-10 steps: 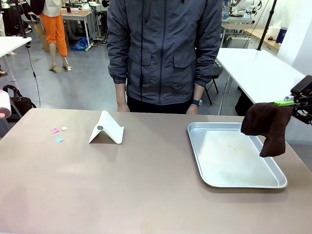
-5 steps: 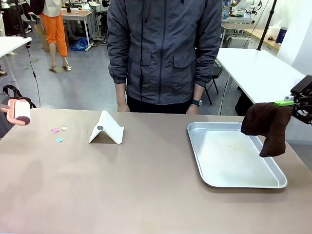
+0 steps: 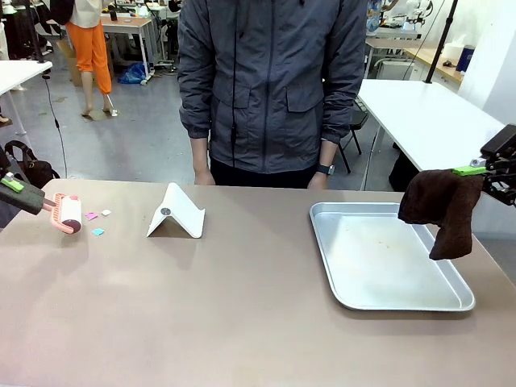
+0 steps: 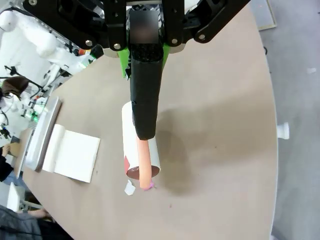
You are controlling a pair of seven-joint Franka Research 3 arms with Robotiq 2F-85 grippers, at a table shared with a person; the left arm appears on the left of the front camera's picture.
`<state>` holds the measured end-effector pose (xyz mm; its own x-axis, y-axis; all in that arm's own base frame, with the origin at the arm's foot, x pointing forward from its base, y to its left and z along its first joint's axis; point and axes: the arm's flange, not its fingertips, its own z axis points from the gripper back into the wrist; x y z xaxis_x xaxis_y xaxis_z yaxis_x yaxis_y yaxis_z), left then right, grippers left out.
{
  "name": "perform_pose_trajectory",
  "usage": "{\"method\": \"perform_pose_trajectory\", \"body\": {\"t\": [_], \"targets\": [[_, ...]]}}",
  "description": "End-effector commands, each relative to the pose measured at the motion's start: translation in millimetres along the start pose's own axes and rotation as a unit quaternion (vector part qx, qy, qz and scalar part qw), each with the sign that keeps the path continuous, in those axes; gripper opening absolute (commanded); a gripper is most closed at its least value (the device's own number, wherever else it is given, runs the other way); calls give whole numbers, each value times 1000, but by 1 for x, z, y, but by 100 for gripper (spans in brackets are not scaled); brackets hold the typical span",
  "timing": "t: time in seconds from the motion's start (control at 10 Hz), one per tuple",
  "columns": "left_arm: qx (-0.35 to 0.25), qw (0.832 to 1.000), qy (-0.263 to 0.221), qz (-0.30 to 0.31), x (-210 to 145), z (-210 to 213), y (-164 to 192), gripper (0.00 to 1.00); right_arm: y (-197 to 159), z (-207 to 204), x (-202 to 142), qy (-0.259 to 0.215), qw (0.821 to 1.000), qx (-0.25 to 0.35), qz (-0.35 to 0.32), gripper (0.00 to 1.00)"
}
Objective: Clean the surface of the table.
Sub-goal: Clean the area not pointed to by the person.
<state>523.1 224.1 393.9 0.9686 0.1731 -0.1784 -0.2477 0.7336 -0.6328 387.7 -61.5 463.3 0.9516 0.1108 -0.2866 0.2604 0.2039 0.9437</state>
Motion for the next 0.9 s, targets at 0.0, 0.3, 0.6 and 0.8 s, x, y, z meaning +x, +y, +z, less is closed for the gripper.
{"method": "perform_pose_trajectory", "body": {"t": [0.0, 0.3, 0.6, 0.8], "targets": [[19, 1000, 19, 16, 10, 2, -5, 23, 3, 1, -1, 6, 1000, 2, 6, 6], [41, 999, 10, 30, 20, -18, -4, 23, 3, 1, -1, 6, 1000, 2, 6, 6], [64, 997, 35, 27, 31, -46, -15, 23, 3, 1, -1, 6, 1000, 2, 6, 6], [78, 995, 52, 22, 37, -60, -34, 23, 3, 1, -1, 6, 1000, 2, 6, 6]]}}
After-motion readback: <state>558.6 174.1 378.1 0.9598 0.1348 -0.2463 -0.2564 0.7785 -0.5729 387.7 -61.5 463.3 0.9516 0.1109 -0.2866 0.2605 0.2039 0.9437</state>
